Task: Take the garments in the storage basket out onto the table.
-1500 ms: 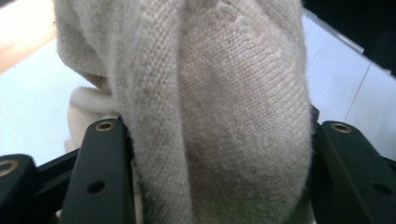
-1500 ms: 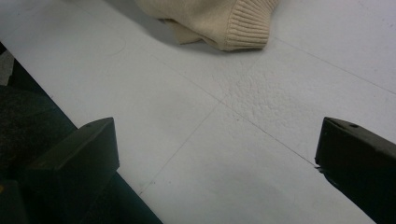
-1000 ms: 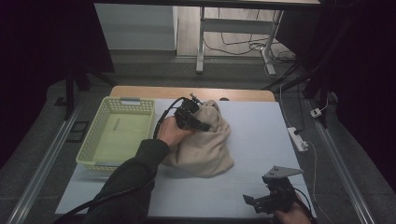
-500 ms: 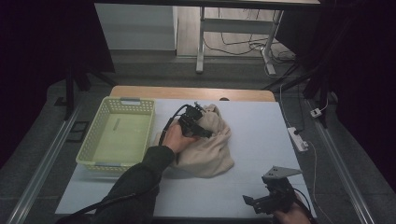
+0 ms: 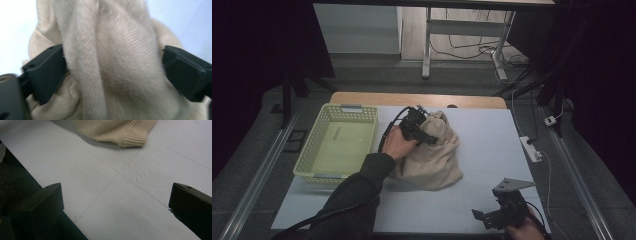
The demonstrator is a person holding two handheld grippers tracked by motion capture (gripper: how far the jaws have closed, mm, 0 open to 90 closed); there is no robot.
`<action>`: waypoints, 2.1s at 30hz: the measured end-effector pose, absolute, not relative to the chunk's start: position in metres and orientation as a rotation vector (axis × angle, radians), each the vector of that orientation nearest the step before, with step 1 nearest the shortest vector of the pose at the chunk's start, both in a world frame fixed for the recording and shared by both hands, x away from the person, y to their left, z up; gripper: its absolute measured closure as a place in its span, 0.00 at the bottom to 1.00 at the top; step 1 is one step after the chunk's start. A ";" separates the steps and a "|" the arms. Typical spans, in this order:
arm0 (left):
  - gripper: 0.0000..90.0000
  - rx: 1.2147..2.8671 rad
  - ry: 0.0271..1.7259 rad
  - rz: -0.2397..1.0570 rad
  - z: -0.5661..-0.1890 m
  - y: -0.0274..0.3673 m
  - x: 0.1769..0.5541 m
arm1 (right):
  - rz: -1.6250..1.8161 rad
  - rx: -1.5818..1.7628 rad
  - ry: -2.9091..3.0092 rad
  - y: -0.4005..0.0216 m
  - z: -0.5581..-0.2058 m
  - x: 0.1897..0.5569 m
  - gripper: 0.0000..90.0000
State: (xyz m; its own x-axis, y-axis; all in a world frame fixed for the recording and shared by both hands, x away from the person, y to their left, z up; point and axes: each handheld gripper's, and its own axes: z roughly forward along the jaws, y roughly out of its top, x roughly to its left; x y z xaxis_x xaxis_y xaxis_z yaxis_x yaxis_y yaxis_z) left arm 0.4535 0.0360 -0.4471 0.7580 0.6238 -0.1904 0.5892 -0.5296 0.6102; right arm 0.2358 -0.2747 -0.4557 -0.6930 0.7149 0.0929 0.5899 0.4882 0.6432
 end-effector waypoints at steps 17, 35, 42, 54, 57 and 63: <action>0.00 2.250 0.787 0.087 -0.432 0.061 0.437 | 0.979 1.132 2.546 -0.274 -0.456 0.236 0.00; 0.00 2.221 0.743 0.100 -0.422 0.083 0.416 | 0.971 1.133 2.545 -0.273 -0.456 0.236 0.00; 0.00 2.175 0.768 0.070 -0.420 0.098 0.402 | 0.977 1.139 2.546 -0.274 -0.456 0.236 0.00; 0.00 2.119 0.775 0.073 -0.420 0.120 0.380 | 0.969 1.145 2.549 -0.273 -0.456 0.236 0.00; 0.00 2.116 0.773 0.081 -0.423 0.123 0.376 | 0.969 1.142 2.549 -0.273 -0.456 0.236 0.00; 0.00 2.123 0.772 0.099 -0.426 0.129 0.366 | 0.972 1.137 2.548 -0.273 -0.456 0.236 0.00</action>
